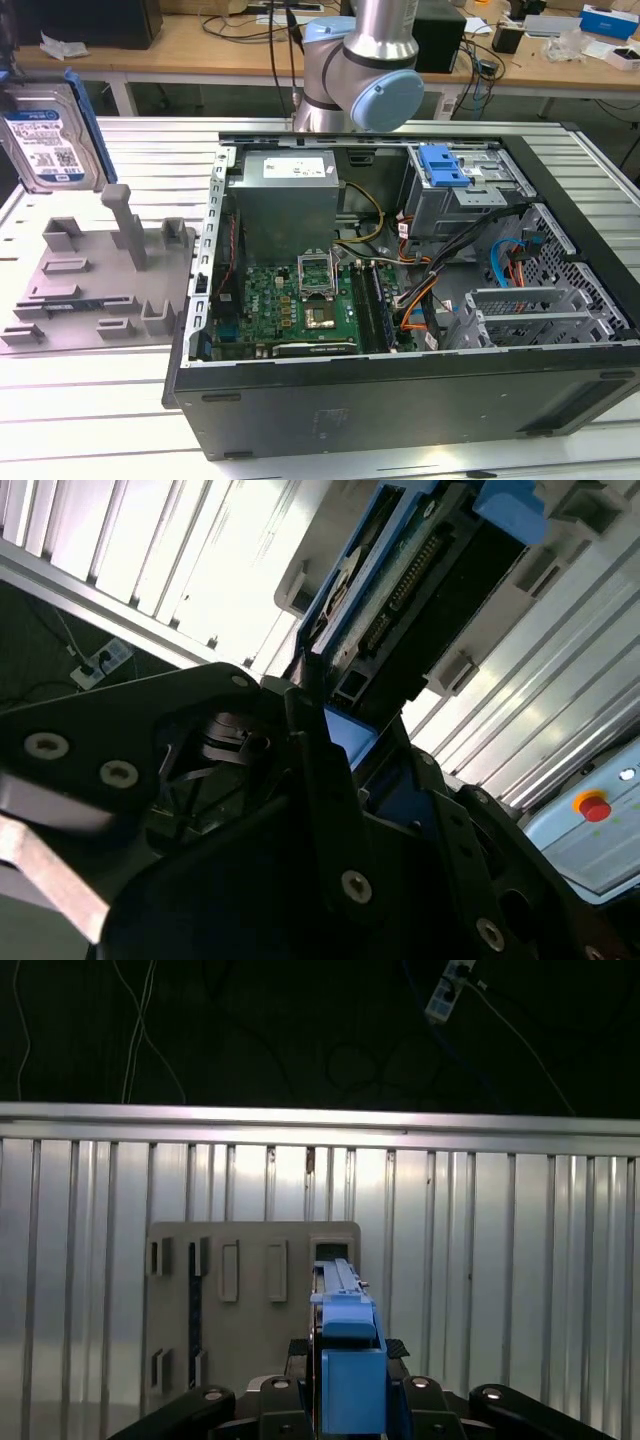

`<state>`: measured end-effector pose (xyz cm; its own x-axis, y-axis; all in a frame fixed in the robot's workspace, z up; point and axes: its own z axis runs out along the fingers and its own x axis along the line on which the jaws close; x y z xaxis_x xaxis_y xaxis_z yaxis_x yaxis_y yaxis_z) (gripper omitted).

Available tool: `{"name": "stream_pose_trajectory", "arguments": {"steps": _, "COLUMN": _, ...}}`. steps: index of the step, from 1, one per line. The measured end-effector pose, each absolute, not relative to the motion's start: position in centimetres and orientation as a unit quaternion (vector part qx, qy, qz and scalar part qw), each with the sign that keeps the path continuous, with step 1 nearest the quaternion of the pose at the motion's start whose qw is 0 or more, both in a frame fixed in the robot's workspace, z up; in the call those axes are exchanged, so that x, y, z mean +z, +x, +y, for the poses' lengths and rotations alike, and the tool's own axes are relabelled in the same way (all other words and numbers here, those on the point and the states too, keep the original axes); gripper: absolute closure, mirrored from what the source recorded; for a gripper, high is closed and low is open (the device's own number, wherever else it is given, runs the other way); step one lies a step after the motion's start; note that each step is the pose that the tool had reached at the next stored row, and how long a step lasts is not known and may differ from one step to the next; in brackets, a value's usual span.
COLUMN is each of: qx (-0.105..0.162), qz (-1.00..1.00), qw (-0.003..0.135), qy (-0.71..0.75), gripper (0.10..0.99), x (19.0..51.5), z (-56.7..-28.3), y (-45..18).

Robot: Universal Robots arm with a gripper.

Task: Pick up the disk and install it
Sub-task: 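Pick up the disk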

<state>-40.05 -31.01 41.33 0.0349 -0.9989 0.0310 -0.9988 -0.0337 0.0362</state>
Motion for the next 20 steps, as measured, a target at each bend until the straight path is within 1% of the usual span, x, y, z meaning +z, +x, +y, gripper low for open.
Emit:
{"name": "stream_pose_trajectory", "arguments": {"steps": 4, "qx": -0.001, "qz": -0.695, "qw": 0.024, "qy": 0.719, "gripper": 0.718, "x": 43.2, "z": -31.0, "y": -40.0}}
{"name": "stream_pose_trajectory", "arguments": {"steps": 20, "qx": -0.001, "qz": -0.695, "qw": 0.024, "qy": 0.719, "gripper": 0.718, "x": 48.0, "z": -31.0, "y": -39.6}}
